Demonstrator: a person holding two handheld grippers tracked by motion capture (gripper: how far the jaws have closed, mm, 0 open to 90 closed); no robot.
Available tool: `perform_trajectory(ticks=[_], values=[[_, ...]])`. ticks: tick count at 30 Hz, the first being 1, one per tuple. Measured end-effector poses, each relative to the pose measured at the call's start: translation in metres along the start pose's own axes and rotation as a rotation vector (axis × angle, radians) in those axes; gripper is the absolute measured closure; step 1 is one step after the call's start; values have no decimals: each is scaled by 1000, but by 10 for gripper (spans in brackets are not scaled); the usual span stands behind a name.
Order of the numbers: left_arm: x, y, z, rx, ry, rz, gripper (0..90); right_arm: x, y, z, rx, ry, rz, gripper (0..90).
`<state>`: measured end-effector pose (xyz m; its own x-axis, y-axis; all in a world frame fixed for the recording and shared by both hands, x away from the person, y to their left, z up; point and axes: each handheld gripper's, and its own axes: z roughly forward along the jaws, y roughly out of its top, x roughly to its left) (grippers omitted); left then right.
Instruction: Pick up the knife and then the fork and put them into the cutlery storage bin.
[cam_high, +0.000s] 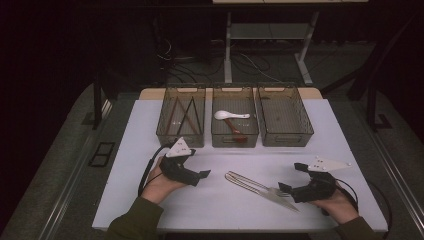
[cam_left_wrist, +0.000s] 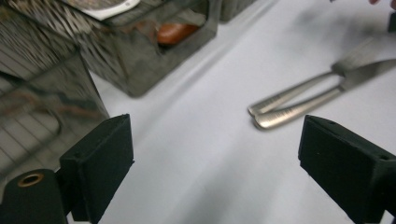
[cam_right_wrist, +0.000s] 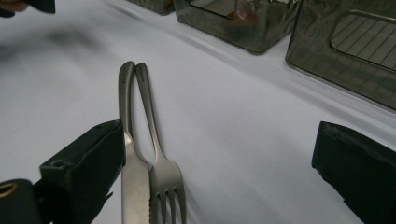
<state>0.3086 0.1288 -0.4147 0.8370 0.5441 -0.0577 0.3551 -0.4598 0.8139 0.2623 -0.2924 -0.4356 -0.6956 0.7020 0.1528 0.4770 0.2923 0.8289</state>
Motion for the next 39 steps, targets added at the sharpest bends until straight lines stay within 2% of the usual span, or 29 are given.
perform_trajectory(ticks=[7,13,14,19,23,28,29,33,35,37,39], values=[[-12,-23,-11,4,-44,-6,4,1,1,0,3,10,-5,32],[-19,-37,-18,5,-36,-4,0,2,4,0,35,22,-18,32],[-20,-39,-18,6,-37,-20,0,3,5,0,37,24,-25,32],[-22,-43,-22,-2,-46,-34,0,4,10,-1,58,34,-37,32],[-21,-43,-20,6,-50,-39,0,6,18,-1,94,47,-73,32],[-23,-42,-19,13,-53,-23,0,11,27,8,181,55,-128,50],[-23,-42,-19,14,-53,-24,0,12,29,10,199,62,-132,76],[-22,-42,-19,23,-67,-35,0,14,37,19,251,66,-158,78],[-22,-42,-18,31,-70,-31,0,15,40,22,269,76,-161,172],[-23,-42,-17,33,-74,-30,0,15,44,24,284,89,-168,175],[-23,-42,-17,38,-75,-24,0,14,47,27,301,98,-171,240]])
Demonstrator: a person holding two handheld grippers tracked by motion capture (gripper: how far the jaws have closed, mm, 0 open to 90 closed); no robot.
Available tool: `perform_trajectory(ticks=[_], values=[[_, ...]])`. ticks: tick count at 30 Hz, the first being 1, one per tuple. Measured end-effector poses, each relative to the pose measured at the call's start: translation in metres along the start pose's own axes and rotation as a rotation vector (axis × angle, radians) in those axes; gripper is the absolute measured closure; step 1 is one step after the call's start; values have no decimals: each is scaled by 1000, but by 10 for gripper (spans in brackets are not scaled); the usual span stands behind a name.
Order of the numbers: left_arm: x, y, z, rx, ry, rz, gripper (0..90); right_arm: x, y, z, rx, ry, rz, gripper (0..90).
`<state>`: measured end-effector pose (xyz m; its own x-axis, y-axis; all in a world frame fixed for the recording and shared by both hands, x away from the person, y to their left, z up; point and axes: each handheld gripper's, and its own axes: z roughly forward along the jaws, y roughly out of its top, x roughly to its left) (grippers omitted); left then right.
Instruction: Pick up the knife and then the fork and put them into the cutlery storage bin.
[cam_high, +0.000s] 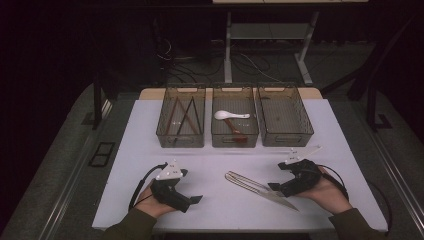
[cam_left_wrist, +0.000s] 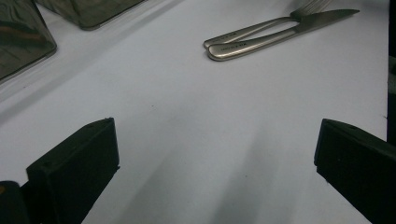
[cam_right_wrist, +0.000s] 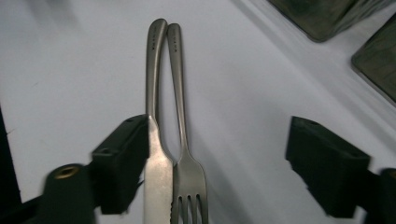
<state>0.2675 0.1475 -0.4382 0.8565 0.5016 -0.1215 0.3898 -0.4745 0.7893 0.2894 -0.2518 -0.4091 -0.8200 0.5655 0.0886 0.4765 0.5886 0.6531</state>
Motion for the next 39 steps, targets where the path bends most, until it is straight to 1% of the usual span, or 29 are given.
perform_trajectory(ticks=[3,5,7,9,10,12,13,15,17,21,23,24,26,27,29,30,31,32,33,34,35,36,39], values=[[0,0,0,2,0,4,0,-1,6,3,27,6,-4,275],[-1,0,0,6,3,5,0,0,12,6,47,-6,-25,293],[0,0,0,11,2,7,0,1,19,8,73,4,-34,374],[0,-1,1,19,1,9,0,3,25,11,113,16,-55,419],[1,-1,1,18,1,11,0,4,28,13,137,19,-73,436],[1,-1,2,20,-2,9,0,6,33,18,173,17,-99,472],[1,-1,2,22,-3,9,0,6,35,21,192,8,-123,488],[1,-1,2,21,-6,7,0,8,39,26,225,19,-127,518],[1,-1,2,23,-7,9,0,11,43,32,261,25,-142,556],[0,-1,2,30,-13,12,0,15,48,43,338,8,-180,622],[1,-1,2,30,-15,12,0,17,51,46,372,14,-181,649],[1,-1,3,31,-16,12,0,17,51,48,385,20,-190,658],[1,-2,3,32,-18,11,0,19,53,51,420,11,-197,684],[1,-2,3,32,-19,12,0,20,54,53,430,14,-190,697],[0,-2,3,34,-19,11,0,21,54,56,448,16,-197,723],[0,-2,3,35,-19,10,0,22,55,57,459,30,-192,732],[0,-2,4,35,-20,10,0,22,56,59,469,23,-211,738],[0,-2,4,37,-20,11,0,22,56,60,477,19,-217,748],[0,-2,4,37,-20,11,0,24,57,61,484,25,-204,763],[0,-2,4,38,-21,11,0,24,58,62,498,14,-225,775],[0,-2,4,38,-21,11,0,24,58,64,507,10,-234,785],[0,-2,4,39,-22,13,0,25,58,66,517,13,-239,790],[0,-2,4,38,-27,13,0,28,61,68,541,-1,-245,798]])
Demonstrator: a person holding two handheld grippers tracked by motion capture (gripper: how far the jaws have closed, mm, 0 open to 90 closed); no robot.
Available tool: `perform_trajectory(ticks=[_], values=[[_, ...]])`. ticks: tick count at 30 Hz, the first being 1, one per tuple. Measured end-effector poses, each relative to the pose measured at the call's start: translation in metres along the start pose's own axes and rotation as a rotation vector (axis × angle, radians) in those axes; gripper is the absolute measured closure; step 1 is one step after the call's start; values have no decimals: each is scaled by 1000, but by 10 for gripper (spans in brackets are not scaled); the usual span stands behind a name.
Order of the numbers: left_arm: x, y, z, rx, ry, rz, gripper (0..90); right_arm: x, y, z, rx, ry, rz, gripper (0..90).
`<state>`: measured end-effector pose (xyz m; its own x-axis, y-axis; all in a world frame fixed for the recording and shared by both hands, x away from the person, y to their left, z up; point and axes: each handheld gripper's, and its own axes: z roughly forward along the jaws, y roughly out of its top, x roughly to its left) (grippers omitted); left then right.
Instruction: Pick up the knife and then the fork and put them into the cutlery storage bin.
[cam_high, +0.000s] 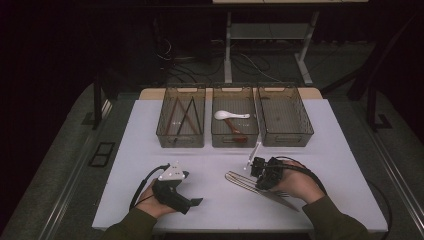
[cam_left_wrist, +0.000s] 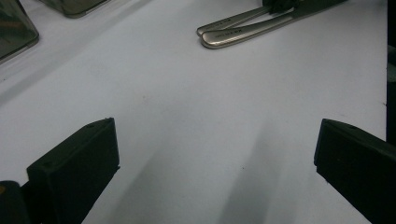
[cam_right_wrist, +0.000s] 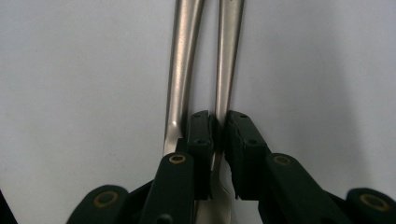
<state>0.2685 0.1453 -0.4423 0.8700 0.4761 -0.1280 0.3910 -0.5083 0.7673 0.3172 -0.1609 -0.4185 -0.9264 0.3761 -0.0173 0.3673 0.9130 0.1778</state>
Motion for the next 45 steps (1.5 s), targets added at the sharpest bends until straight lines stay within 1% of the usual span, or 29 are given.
perform_trajectory(ticks=[1,3,5,8,12,14,15,17,18,19,22,24,25,26,29,32,33,34,35,36,37,38,40,45], values=[[0,0,0,1,0,1,0,-1,1,1,7,-2,-7,810],[0,0,0,2,0,2,0,-1,3,1,22,-10,-5,841],[0,0,0,1,-1,2,0,-1,4,1,29,-9,7,847],[0,0,0,0,-1,1,0,-1,4,1,32,-11,9,851],[0,0,0,0,-2,4,0,-3,2,0,17,-2,8,852],[0,0,0,0,-2,4,0,-4,0,-1,0,4,20,853],[0,0,0,0,-2,3,0,-5,-2,-1,-10,0,20,853],[0,0,0,1,-2,3,0,-8,-5,-2,-24,3,37,853],[0,0,0,2,-2,4,0,-9,-7,-2,-35,-1,46,853],[0,0,0,1,-3,3,0,-10,-8,-3,-51,7,67,853],[0,0,0,1,-5,4,0,-16,-14,-5,-84,-1,81,853],[0,0,0,0,-5,3,0,-19,-17,-8,-107,13,99,853],[0,0,0,-2,-7,3,0,-21,-19,-10,-118,-3,98,853],[0,0,0,-3,-8,3,0,-23,-21,-11,-137,2,106,853],[0,0,-1,-9,-12,7,0,-27,-28,-16,-186,-2,137,853],[0,0,-1,-13,-11,3,0,-32,-34,-20,-239,-2,166,853],[0,0,-1,-12,-11,1,0,-32,-36,-21,-254,4,186,853],[0,0,-1,-11,-10,1,0,-34,-38,-22,-266,-4,189,853],[1,0,-1,-11,-10,0,0,-35,-39,-23,-282,4,206,853],[1,-1,-1,-11,-10,-2,0,-36,-41,-24,-292,-1,208,853],[1,-1,-1,-12,-10,-2,0,-36,-42,-25,-308,11,223,853],[1,-1,-1,-13,-10,-3,0,-38,-44,-25,-321,1,227,853],[1,-1,-1,-18,-11,-4,0,-39,-46,-27,-350,9,255,853],[2,-1,-2,-23,-10,-3,0,-44,-53,-31,-426,8,278,853]])
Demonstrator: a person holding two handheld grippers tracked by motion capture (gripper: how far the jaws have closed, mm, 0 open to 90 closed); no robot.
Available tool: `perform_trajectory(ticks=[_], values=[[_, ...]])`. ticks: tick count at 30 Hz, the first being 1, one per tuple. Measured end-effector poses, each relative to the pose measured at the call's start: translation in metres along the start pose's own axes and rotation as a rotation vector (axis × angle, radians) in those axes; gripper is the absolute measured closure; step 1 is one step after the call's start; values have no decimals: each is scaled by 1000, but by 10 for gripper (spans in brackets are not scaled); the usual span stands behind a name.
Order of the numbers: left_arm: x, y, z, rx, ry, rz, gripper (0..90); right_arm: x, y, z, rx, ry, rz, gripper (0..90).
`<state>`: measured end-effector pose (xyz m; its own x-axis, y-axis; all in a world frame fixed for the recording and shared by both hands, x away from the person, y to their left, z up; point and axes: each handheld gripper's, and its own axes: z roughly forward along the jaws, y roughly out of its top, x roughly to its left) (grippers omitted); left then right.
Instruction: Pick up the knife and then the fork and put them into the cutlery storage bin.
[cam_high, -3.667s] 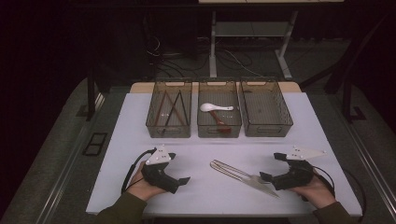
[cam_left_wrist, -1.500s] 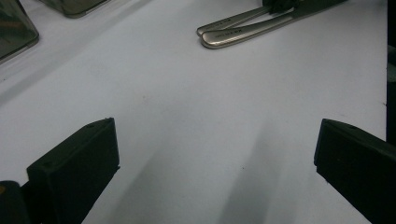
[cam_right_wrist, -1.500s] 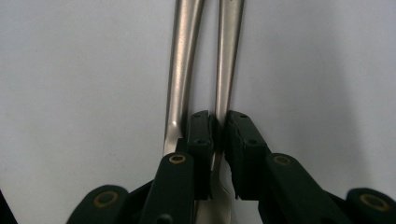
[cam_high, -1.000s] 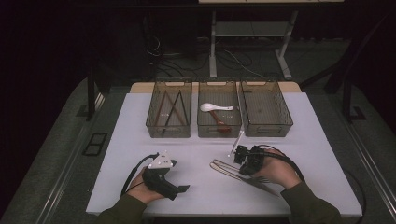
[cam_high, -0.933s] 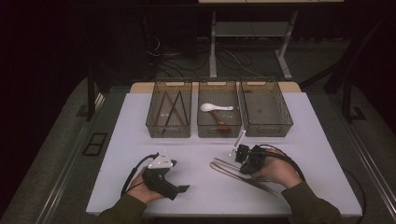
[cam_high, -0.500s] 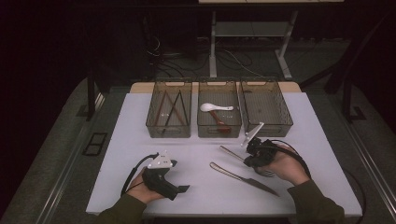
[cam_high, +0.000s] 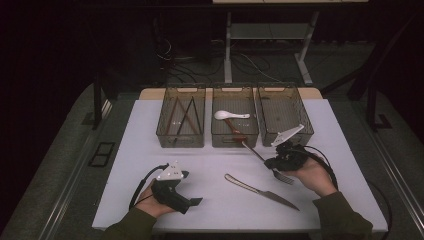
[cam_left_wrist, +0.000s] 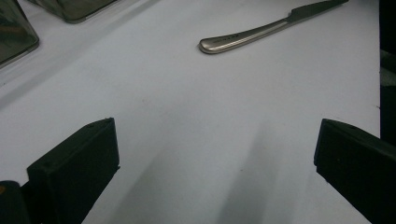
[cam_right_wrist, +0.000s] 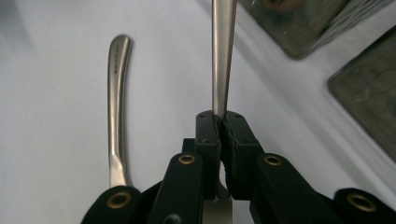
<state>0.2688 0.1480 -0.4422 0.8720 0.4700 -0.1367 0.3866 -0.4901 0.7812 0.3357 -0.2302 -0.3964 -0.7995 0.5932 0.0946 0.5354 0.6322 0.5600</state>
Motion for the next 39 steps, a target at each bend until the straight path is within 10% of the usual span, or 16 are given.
perform_trajectory(ticks=[22,39], values=[[0,0,-1,-8,2,1,0,-26,-17,-36,-366,-30,108,852],[0,1,-1,-27,6,0,0,-54,-28,-66,-480,-105,169,852]])
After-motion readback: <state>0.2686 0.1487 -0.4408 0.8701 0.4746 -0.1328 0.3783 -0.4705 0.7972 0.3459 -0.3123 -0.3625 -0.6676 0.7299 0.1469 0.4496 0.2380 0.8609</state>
